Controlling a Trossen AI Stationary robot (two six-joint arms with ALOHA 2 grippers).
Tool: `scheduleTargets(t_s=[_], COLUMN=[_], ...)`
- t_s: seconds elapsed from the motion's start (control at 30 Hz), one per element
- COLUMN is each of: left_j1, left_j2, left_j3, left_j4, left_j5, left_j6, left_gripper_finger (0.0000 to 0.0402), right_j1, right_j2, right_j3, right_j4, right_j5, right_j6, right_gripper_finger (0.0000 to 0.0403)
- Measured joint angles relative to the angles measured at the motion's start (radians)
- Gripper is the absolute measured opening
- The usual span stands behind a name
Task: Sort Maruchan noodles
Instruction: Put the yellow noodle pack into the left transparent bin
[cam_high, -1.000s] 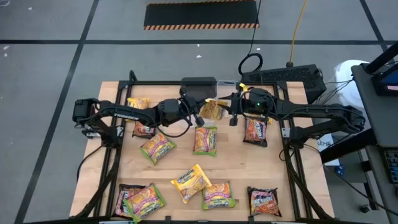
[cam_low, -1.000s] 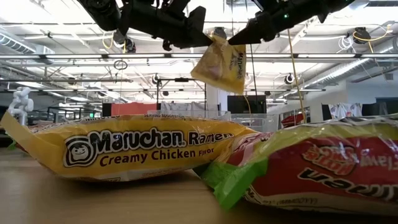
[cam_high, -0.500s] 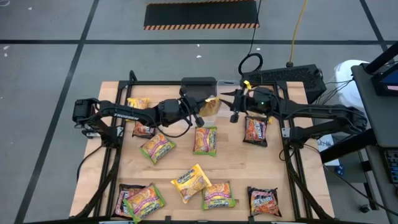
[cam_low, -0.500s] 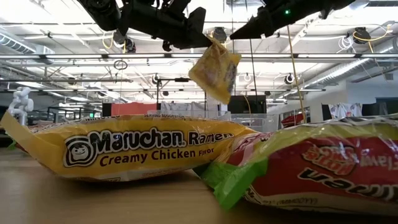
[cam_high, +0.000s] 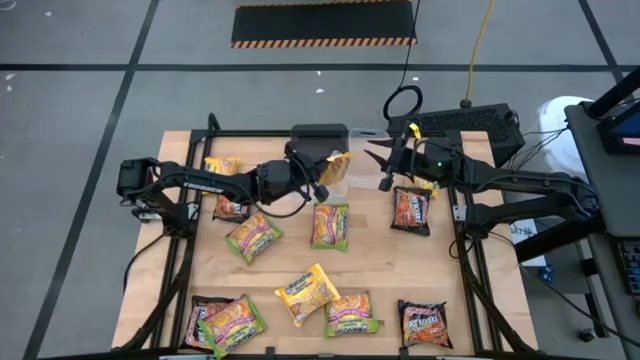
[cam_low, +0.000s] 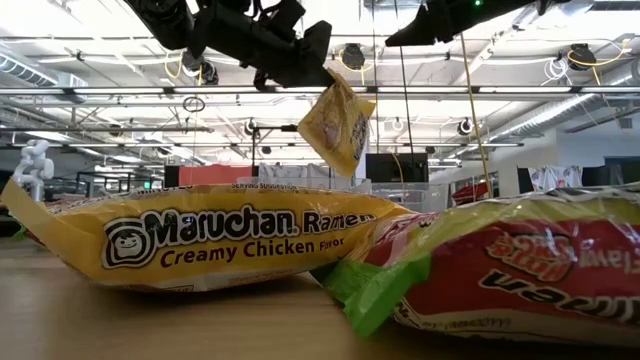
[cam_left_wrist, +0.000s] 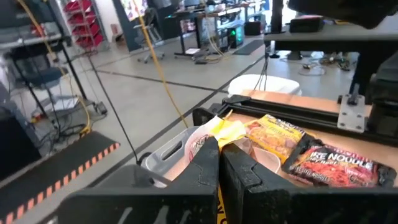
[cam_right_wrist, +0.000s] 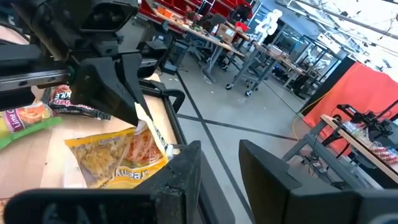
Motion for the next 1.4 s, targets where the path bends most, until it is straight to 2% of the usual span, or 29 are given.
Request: scheduleTargets(t_s=[0.13, 0.37, 0.67, 0.8, 0.9, 1.17, 1.4], left_j1=[-0.006, -0.031, -0.039, -0.042, -0.052, -0.065, -0.065], left_j2=[0.000, 0.000, 0.001, 0.001, 0.001, 0.005, 0.057], left_j3=[0.000, 0.000, 0.000, 0.000, 0.000, 0.000, 0.000], left_j4=[-0.012, -0.046, -0.053, -0.054, -0.078, -0.124, -0.118], left_j5=[-0.044, -0.206, -0.331, -0.338, -0.373, -0.405, -0.404], left_j6=[-0.048, -0.113, -0.281, -0.419, -0.466, -0.481, -0.480], left_gripper_finger=[0.0000, 0.0000, 0.0000, 0.0000, 0.0000, 0.0000, 0.0000], right_j1=[0.000, 0.000, 0.001, 0.001, 0.001, 0.001, 0.001], right_j2=[-0.015, -0.022, -0.022, -0.022, -0.022, -0.022, -0.022], right_j3=[0.000, 0.000, 0.000, 0.000, 0.000, 0.000, 0.000], right_j4=[-0.020, -0.060, -0.058, -0.058, -0.058, -0.058, -0.058], right_j5=[0.000, -0.003, -0.003, -0.003, -0.003, -0.003, -0.003], right_j6=[0.002, 0.002, 0.028, 0.028, 0.028, 0.028, 0.028], right_gripper_finger=[0.0105, 0.0105, 0.0105, 0.0105, 0.0105, 0.0105, 0.0105])
